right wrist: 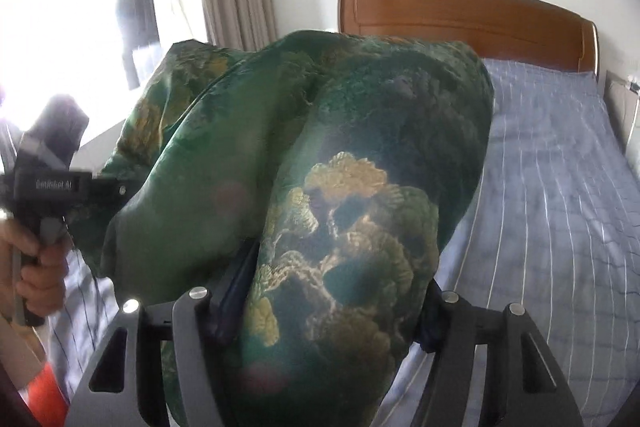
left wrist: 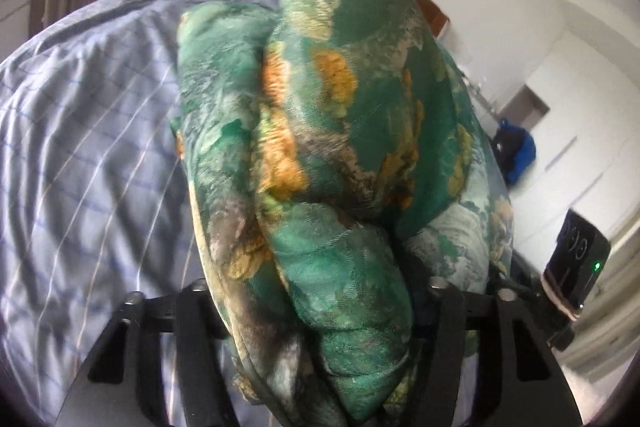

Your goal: Fold large clothes

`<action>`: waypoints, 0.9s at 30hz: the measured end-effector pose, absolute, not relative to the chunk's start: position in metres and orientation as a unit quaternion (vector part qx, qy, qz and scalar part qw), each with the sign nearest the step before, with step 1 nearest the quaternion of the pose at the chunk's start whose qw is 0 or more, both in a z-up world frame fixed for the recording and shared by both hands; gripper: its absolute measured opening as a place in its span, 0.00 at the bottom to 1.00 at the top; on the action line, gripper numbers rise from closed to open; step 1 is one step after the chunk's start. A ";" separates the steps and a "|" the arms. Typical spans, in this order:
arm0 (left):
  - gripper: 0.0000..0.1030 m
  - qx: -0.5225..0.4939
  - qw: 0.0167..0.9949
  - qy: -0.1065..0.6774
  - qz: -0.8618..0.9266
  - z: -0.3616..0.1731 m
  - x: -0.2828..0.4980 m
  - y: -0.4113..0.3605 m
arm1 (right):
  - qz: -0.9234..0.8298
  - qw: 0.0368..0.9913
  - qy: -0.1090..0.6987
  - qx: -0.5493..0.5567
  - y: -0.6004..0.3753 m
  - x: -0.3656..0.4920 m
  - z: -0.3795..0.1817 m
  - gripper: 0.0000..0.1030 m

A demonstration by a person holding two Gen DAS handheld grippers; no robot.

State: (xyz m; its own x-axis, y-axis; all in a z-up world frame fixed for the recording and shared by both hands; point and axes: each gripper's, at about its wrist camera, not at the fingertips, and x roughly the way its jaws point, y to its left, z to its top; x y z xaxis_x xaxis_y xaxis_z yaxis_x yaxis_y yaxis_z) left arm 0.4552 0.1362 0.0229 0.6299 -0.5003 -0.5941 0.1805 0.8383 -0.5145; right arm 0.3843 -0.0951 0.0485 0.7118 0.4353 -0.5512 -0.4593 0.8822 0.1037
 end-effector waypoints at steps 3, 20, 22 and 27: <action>1.00 -0.175 0.896 0.392 -0.116 -0.005 0.472 0.137 | 0.242 0.909 0.336 0.050 -0.117 0.426 0.042 0.89; 1.00 -0.013 0.961 0.276 0.006 0.051 0.310 0.089 | 0.114 0.948 0.286 -0.084 -0.159 0.315 0.057 1.00; 1.00 -0.018 0.962 0.272 0.007 0.058 0.287 0.080 | 0.117 0.952 0.274 -0.075 -0.157 0.287 0.071 1.00; 1.00 0.004 0.962 0.274 0.011 0.068 0.241 0.060 | 0.123 0.958 0.249 -0.068 -0.156 0.227 0.091 1.00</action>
